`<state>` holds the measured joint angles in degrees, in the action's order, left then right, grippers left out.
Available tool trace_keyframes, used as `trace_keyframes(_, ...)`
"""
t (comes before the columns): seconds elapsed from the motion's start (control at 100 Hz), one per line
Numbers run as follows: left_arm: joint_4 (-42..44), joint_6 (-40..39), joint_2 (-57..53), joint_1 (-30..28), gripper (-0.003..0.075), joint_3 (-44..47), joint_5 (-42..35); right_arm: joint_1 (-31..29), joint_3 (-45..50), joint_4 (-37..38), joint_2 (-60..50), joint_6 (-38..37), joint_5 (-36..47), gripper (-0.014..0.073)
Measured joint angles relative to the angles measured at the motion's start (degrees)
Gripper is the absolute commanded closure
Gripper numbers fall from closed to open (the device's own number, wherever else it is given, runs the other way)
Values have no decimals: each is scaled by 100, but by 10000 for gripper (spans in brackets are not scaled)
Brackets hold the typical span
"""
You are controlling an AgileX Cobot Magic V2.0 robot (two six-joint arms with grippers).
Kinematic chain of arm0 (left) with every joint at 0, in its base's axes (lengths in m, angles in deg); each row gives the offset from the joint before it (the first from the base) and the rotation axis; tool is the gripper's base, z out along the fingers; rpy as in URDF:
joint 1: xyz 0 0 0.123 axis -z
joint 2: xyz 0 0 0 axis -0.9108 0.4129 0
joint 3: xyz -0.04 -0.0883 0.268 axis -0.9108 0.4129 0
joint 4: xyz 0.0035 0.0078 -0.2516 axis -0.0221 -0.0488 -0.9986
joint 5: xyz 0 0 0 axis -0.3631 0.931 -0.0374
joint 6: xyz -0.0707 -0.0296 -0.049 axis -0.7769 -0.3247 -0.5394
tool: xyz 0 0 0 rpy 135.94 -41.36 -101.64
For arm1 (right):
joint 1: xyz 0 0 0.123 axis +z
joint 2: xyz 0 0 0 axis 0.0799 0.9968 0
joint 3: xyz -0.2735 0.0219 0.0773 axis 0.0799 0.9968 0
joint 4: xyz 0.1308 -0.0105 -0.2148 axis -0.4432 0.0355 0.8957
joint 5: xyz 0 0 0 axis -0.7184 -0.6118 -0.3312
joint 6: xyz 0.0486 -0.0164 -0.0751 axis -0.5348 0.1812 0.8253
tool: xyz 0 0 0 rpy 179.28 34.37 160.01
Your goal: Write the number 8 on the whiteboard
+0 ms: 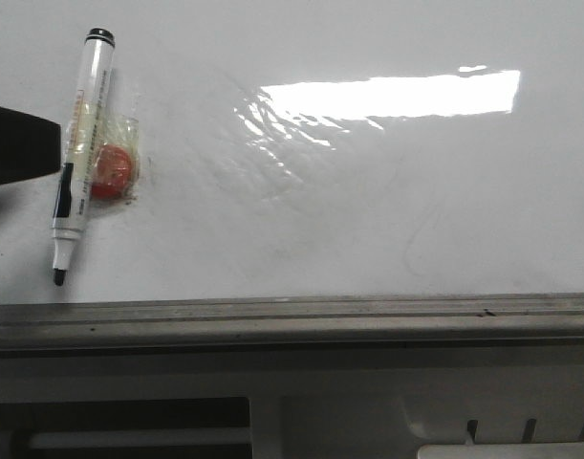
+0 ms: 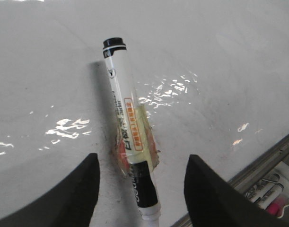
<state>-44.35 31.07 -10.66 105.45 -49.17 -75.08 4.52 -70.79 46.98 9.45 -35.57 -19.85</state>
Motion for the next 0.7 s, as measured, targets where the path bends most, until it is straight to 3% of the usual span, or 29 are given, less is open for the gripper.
trace_keyframes(0.38, -132, -41, 833, 104, 365, -13, -373, 0, 0, 0, 0, 0, -34, 657)
trace_keyframes(0.45, -187, -41, 907, 116, 421, -17, -414, 0, 0, 0, 0, 16, -34, 657)
trace_keyframes(0.7, -324, -41, 1116, 139, 739, -52, -511, 56, 0, 0, 0, 15, -457, 657)
